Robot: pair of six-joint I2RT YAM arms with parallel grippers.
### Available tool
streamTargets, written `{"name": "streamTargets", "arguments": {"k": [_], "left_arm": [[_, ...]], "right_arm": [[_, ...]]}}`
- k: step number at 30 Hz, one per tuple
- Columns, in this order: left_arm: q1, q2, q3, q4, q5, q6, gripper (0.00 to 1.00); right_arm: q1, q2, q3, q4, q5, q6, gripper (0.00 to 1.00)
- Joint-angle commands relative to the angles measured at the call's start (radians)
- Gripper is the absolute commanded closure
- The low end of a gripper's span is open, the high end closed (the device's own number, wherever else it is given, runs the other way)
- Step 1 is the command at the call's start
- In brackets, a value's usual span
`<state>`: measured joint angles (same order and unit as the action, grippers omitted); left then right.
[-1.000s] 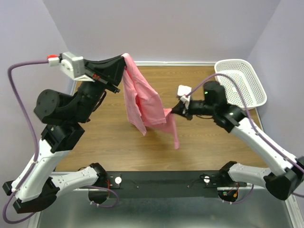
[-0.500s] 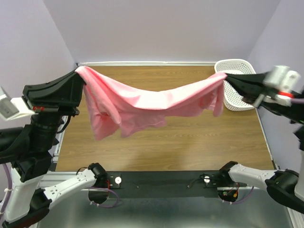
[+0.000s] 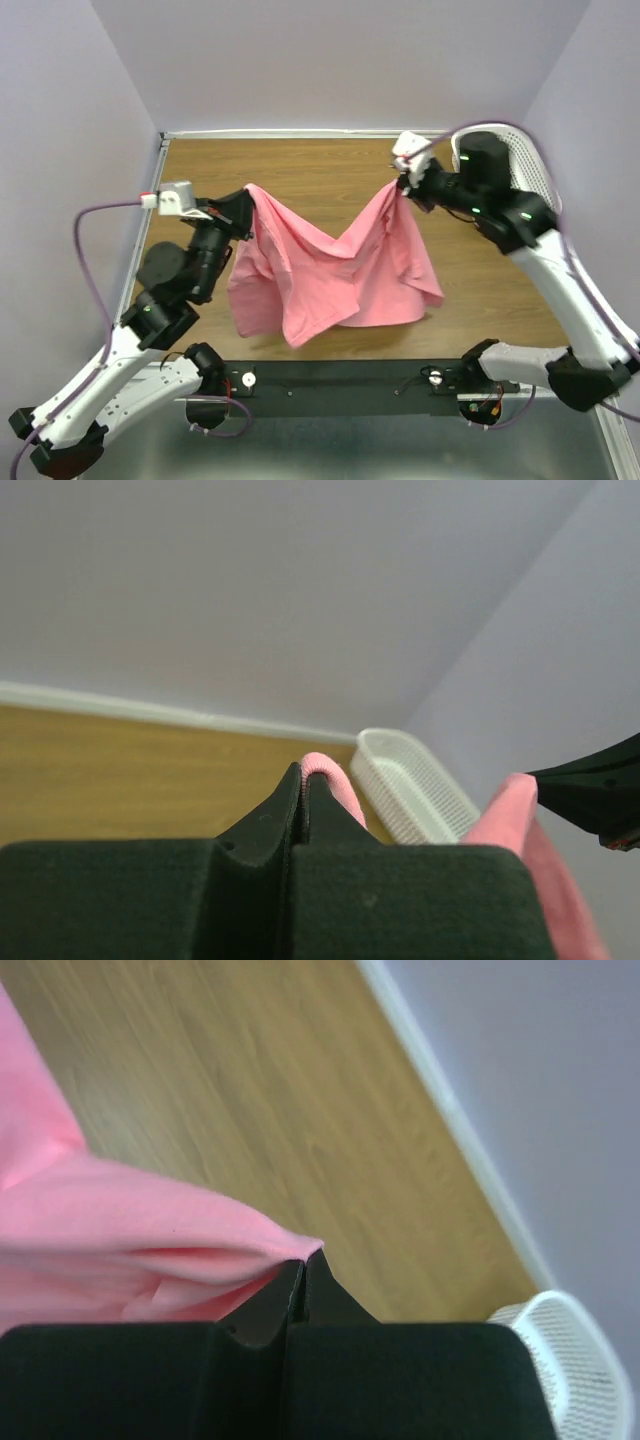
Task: Fold and stack the t-shirts
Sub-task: Flatten the tshirt out
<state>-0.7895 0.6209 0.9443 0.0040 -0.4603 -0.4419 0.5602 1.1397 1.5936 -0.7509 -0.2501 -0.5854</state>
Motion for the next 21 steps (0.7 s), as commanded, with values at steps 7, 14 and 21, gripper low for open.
{"name": "streamTargets", "arguments": {"k": [7,14,21], "left_arm": [[0.439,0.221,-0.500,0.293,0.232,-0.372,1.00],[0.627,0.559,-0.302,0.319,0.304,-0.295,0.34],[0.635,0.508,-0.099,0.163,0.327,-0.067,0.21]], "right_arm": [[-0.263,0.651,-0.095,0.232,-0.161,0.027,0.88],[-0.295,0.847,0.129,0.271,-0.117,0.234,0.36],[-0.312,0.600,-0.109,0.262,-0.326,0.167,0.27]]}}
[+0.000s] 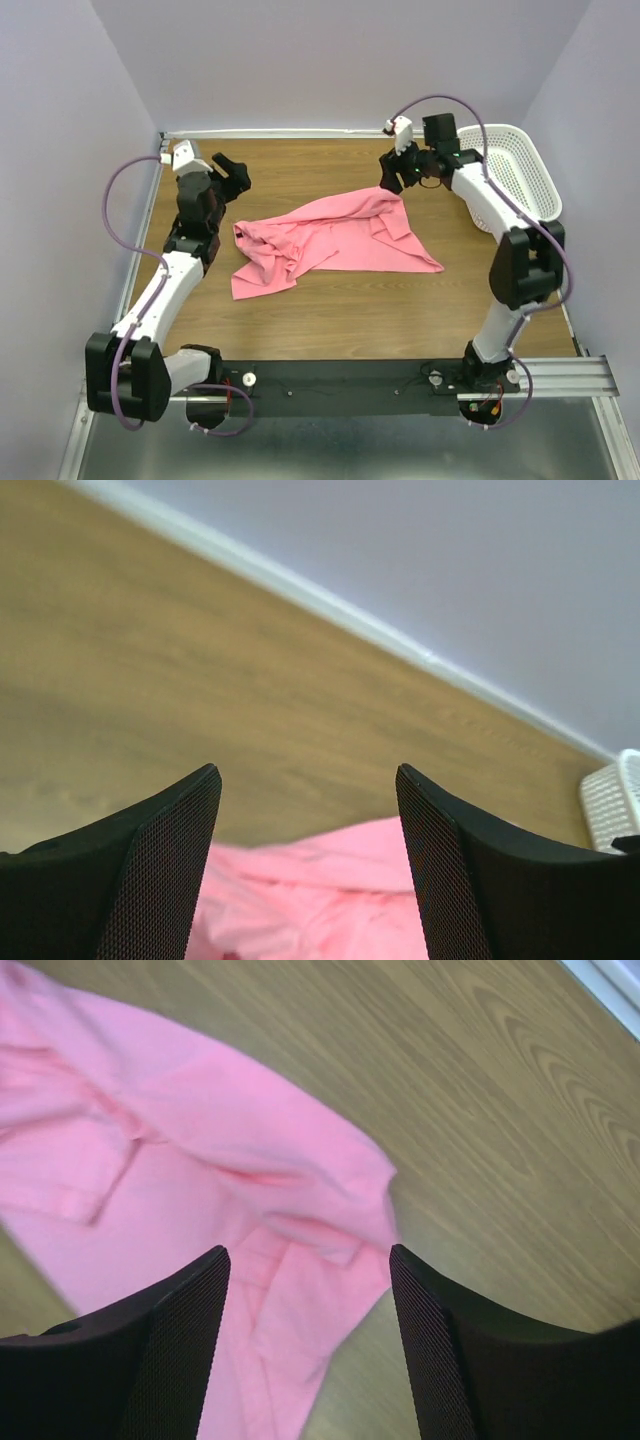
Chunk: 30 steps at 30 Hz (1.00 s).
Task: Fold and stack the t-shirts
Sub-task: Flatten the tshirt out
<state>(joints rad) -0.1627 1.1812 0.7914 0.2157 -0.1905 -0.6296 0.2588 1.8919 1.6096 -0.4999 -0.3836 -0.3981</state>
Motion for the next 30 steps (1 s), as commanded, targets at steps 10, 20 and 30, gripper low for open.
{"name": "streamTargets", "arguments": {"k": [10,20,30], "left_arm": [[-0.041,-0.081,0.013,-0.318,0.571,0.255,0.26],[-0.319,-0.155,-0.188,-0.242,0.297,0.055,0.26],[-0.377,-0.144,-0.346,-0.073,0.117,-0.056,0.33]], "right_arm": [[-0.007,-0.294,-0.442,-0.152,-0.506,-0.255,0.25],[-0.007,-0.241,-0.425,-0.123,-0.318,-0.203,0.25],[-0.007,-0.234,-0.433,-0.109,-0.311,-0.193,0.25]]}}
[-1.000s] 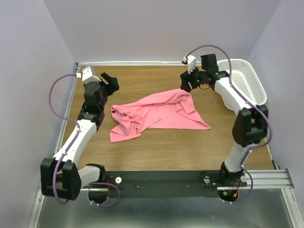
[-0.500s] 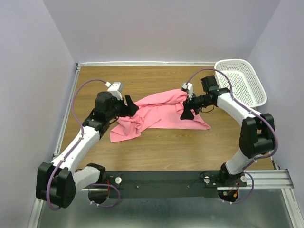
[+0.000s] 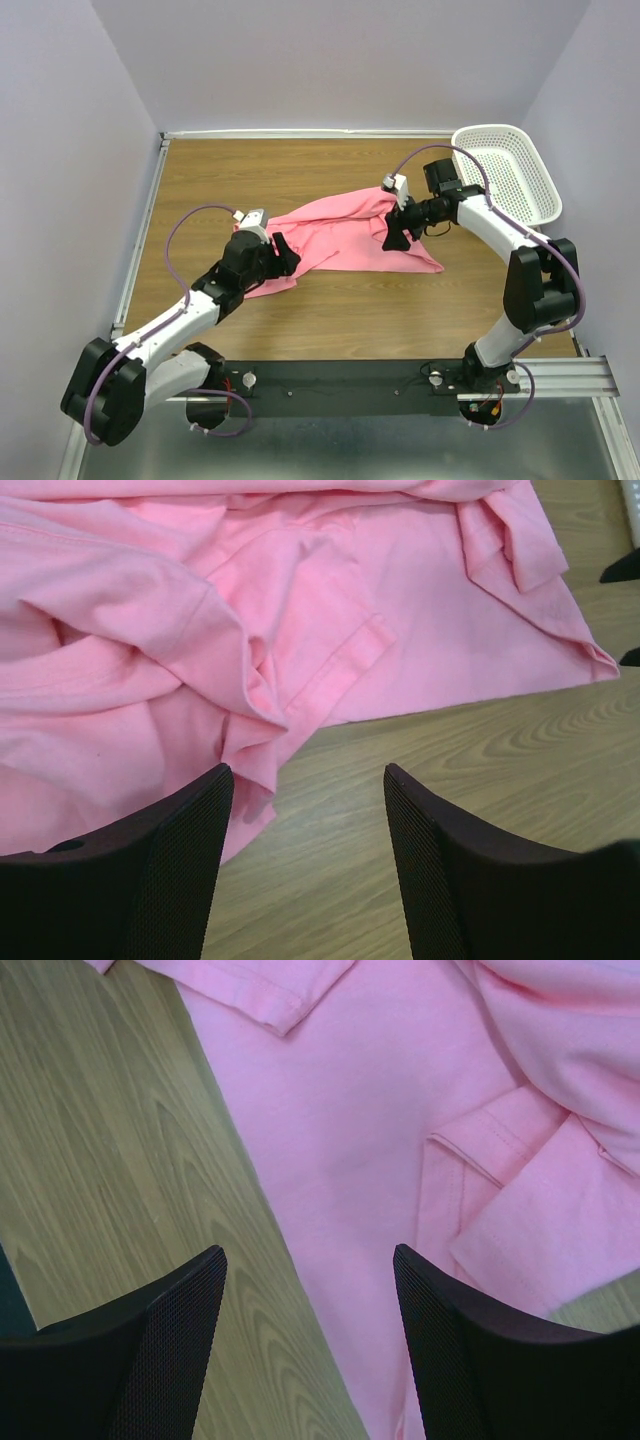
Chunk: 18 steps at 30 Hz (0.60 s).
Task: Fold and stack the t-shirts
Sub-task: Flatten the tshirt out
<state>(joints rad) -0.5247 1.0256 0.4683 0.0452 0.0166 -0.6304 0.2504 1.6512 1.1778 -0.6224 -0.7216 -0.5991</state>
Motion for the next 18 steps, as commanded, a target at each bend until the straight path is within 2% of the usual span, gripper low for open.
{"name": "streamTargets", "arguments": {"k": [1,6,18], "left_arm": [[-0.018,0.016,-0.031,0.100,-0.090,-0.058,0.33],[-0.047,0.051,-0.046,0.123,-0.087,-0.068,0.40],[-0.146,0.145,-0.026,0.064,-0.204,-0.101,0.41]], "right_arm": [[0.001,0.007,-0.003,0.015,0.027,0.007,0.25],[0.001,0.010,-0.004,0.015,0.027,0.007,0.25],[0.001,0.012,-0.009,0.015,0.030,-0.001,0.25]]}}
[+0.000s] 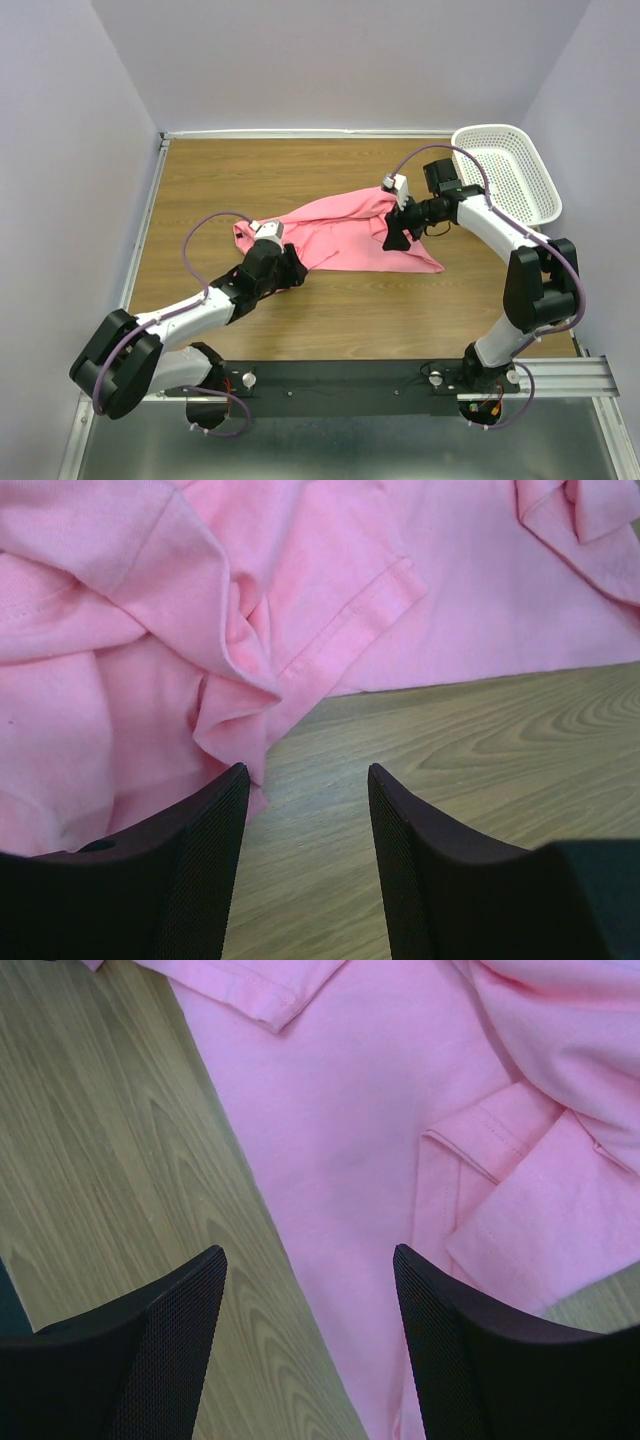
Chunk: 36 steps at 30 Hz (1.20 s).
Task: Fold and stack the t-shirts
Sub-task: Flatten the tshirt out
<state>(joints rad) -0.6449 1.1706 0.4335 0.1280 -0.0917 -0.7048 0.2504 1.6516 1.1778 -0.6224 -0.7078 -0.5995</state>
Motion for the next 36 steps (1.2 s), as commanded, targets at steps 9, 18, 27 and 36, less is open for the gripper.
{"name": "streamTargets", "arguments": {"k": [9,18,27,36], "left_arm": [[-0.053,0.012,0.025,-0.082,-0.194,-0.064,0.41],[-0.062,0.061,0.043,-0.061,-0.233,-0.061,0.51],[-0.056,0.161,0.204,-0.067,-0.321,0.030,1.00],[0.411,0.246,0.546,0.082,0.212,0.059,1.00]], "right_arm": [[0.001,0.013,-0.010,0.015,0.019,-0.003,0.25],[0.001,0.013,-0.012,0.013,0.018,-0.003,0.25],[0.000,-0.006,-0.012,0.013,0.022,-0.002,0.25],[-0.003,-0.013,-0.014,0.015,0.048,-0.011,0.25]]}}
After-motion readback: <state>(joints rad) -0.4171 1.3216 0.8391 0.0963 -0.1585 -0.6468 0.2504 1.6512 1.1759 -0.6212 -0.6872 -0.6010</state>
